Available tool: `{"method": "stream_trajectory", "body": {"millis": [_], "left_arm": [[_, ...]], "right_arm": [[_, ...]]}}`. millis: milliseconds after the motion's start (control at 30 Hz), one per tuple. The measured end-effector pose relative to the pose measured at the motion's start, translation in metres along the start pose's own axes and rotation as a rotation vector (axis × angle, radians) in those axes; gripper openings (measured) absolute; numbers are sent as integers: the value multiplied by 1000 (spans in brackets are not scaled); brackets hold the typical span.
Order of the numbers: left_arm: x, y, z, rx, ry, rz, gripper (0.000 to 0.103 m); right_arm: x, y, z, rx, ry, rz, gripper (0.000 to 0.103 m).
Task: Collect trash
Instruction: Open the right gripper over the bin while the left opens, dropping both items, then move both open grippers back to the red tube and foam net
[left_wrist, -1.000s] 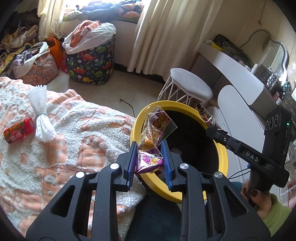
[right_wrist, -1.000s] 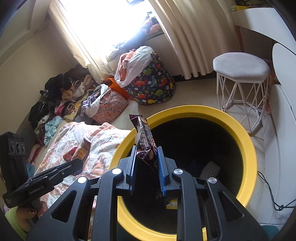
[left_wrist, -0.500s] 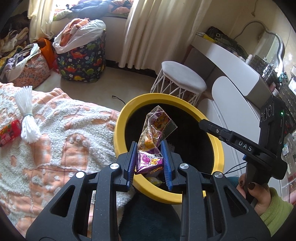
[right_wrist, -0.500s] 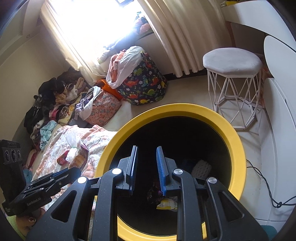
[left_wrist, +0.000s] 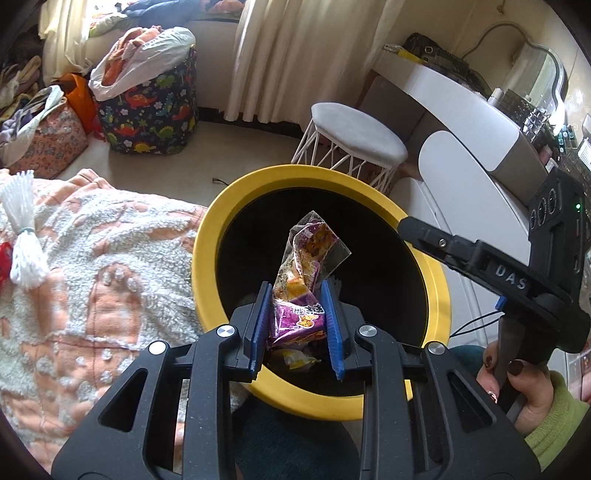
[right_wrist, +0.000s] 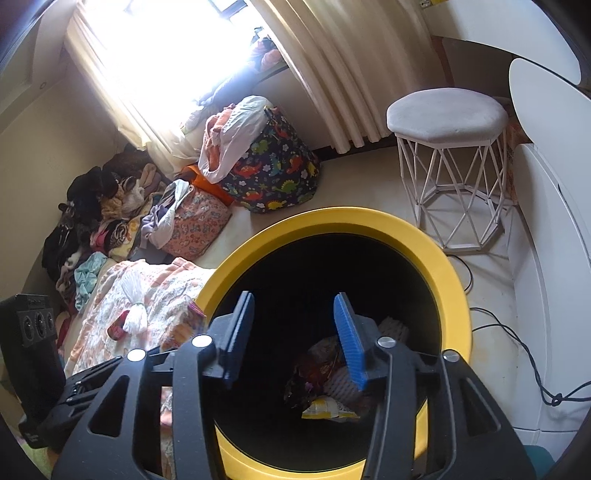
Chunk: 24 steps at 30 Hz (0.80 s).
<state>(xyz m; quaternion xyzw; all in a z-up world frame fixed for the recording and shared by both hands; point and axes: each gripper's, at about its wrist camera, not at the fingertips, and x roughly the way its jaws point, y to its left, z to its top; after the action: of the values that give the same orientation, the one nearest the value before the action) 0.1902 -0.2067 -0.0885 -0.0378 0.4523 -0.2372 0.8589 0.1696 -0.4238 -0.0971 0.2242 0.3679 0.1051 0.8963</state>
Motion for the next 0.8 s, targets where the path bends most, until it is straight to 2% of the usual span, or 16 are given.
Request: {"method": "stream_trajectory", "body": {"millis": [100,133,200,300,367,433,467,800], "left_arm": [[4,0,0,3,9,2,21],[5,0,1,4,10,6,24],[6,0,2,8,5,20,31],[6,-2,2,16,-6,35,47],[4,-1,2,13,-18,37,53],[1,0,2,4,-31,47,71],[-2,2,1,-3,-38,48,76],[-31,33,-2,-78,-117,113,79]], "right_arm": [[-2,-1,1,5,-10,-5,55],[-2,-2,1,5,-12,-7,56],[-3,-4,2,8,-20,-13,64],[-5,-7,3,16,-28,-20,68],[-6,-8,3,20,-32,-28,70],[-6,-8,3,22,-36,-32,72],[-7,-8,4,21,-38,-35,73],[-8,14,0,-35,-42,-17,78]]}}
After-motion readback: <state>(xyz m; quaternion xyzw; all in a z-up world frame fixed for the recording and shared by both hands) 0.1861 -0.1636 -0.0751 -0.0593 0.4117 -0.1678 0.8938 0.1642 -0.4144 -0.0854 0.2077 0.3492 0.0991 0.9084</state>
